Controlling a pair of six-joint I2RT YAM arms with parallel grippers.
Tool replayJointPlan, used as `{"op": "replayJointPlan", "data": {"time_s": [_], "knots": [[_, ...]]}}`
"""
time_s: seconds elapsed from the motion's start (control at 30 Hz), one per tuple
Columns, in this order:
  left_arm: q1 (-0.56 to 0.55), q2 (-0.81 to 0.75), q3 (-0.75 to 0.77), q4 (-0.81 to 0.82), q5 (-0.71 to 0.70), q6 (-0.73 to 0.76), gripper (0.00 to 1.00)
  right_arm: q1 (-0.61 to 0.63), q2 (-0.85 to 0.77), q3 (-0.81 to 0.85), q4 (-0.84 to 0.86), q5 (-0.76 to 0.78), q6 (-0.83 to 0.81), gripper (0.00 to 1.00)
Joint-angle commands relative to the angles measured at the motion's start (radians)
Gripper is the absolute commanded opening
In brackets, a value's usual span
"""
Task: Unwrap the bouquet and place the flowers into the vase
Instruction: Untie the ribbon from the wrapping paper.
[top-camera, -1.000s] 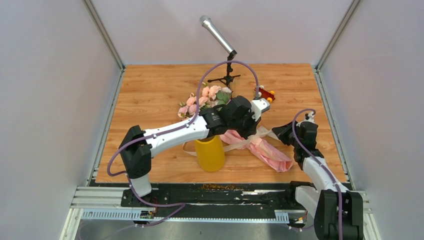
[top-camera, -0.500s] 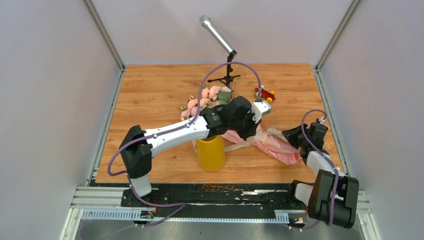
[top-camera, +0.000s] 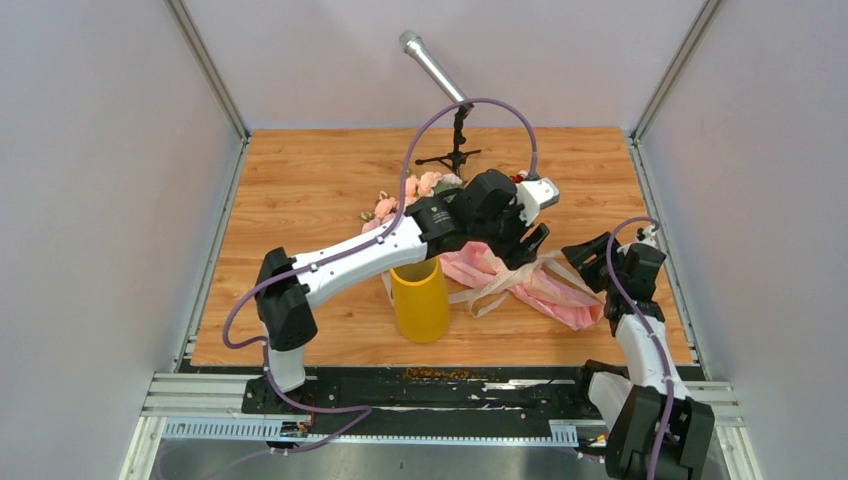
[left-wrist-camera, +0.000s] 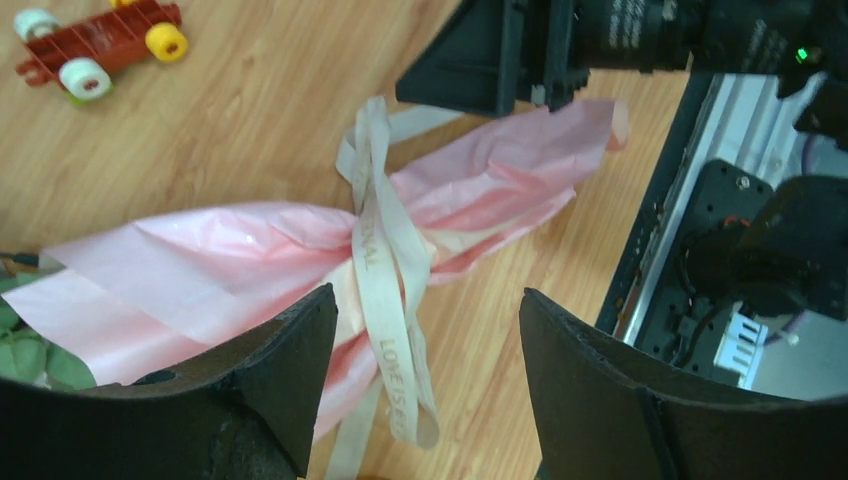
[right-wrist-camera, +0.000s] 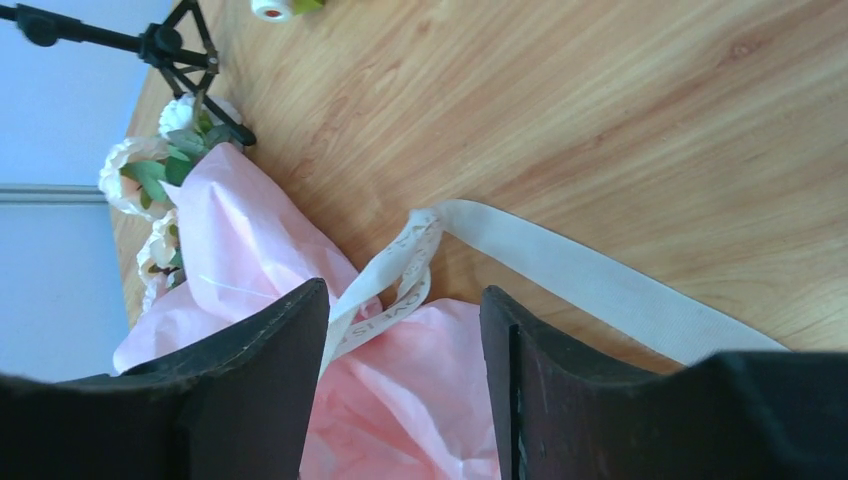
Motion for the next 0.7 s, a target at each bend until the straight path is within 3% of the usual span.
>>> {"op": "replayJointPlan", "data": {"time_s": [0.0, 0.2, 0.43, 0.67], "knots": [[-0.005, 0.118, 0.137, -0.108, -0.037, -0.002, 0.74, -0.004, -0.087, 0.054, -0.075, -0.022, -0.055, 0.59], [-0.005, 0.195, 0.162, -0.131, -0.06, -0.033, 0.69, -0.003, -0.152, 0.067, -0.144, -0.048, -0.087, 0.62], [0.01, 0.218, 0.1, -0.094, -0.084, -0.108, 0.55, -0.004, -0.161, 0.046, -0.139, -0.081, -0.082, 0.62], [0.021, 0.236, 0.058, -0.039, -0.04, -0.155, 0.54, -0.003, -0.166, 0.033, -0.139, -0.114, -0.085, 0.62]]}}
